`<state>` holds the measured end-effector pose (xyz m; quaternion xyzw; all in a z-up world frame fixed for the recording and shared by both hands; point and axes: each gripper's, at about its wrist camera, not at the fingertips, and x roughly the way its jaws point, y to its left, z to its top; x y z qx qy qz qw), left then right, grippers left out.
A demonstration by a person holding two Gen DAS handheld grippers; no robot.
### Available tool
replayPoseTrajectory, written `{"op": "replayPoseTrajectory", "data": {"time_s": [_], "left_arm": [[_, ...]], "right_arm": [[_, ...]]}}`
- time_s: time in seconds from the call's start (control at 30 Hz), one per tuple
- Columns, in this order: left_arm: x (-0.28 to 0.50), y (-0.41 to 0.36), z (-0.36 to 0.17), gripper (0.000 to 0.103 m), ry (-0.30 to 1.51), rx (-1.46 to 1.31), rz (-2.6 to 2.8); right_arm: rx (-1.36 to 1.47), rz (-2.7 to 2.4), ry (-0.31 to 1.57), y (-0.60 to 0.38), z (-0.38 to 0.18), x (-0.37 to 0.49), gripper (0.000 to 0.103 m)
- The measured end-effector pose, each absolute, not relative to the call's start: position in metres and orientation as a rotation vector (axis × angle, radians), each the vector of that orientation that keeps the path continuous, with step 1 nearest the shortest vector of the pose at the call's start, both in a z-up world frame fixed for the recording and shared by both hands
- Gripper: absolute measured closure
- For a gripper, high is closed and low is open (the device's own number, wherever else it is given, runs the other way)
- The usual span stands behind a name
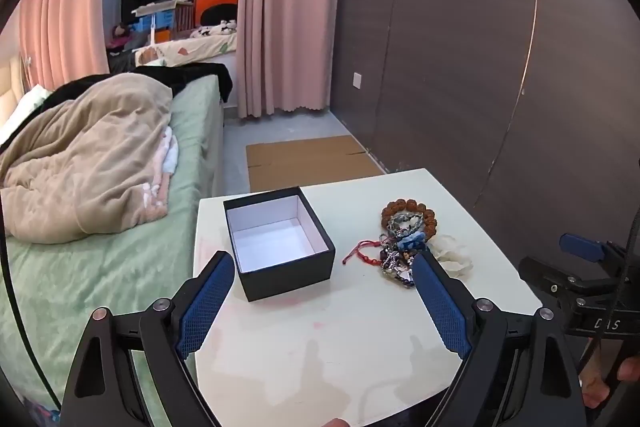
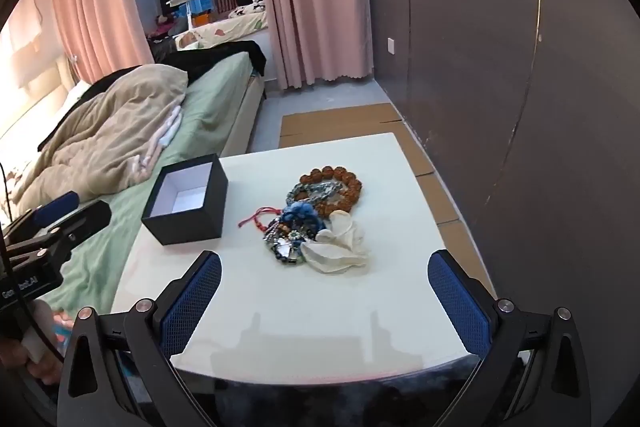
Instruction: Organize jewelry
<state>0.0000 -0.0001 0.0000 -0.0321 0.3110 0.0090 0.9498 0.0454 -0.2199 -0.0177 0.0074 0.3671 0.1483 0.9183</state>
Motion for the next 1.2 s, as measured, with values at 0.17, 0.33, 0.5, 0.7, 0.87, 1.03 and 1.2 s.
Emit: {"op": "replayPoseTrajectory", "data": {"time_s": [0.17, 0.33, 0.5, 0.7, 0.87, 1.03, 1.2], "left_arm": [[0.0, 0.001, 0.0, 0.012, 0.63, -0.085, 0.006], [-0.001, -0.001, 0.0, 0.012, 0.634, -0.077, -0.002], [0.0, -0.004, -0.003, 0.012, 0.636, -0.089, -0.015], [0.0, -0.003, -0.003, 0.012, 0.626, -0.092, -0.011], [0.0, -0.004, -0.003, 0.012, 0.628, -0.099, -0.02], [0.0, -0.003, -0.003, 0.012, 0.627, -0.1, -0.019], [0.0, -0.002, -0.004, 0.012, 0.625, -0.102, -0.025]], "right_arm": [[0.08, 0.318, 0.783, -0.229, -0.018, 0.054, 0.0], [0.026, 0.278, 0.728, -0.224, -0.014, 0.044, 0.0], [0.04, 0.278, 0.739, -0.229, -0.012, 0.048, 0.0], [0.045, 0.285, 0.729, -0.229, -0.011, 0.048, 0.0], [0.045, 0.288, 0.736, -0.229, -0.011, 0.048, 0.0], [0.046, 0.288, 0.734, -0.227, -0.011, 0.047, 0.0], [0.046, 0.292, 0.733, -0.226, -0.011, 0.046, 0.0]]}}
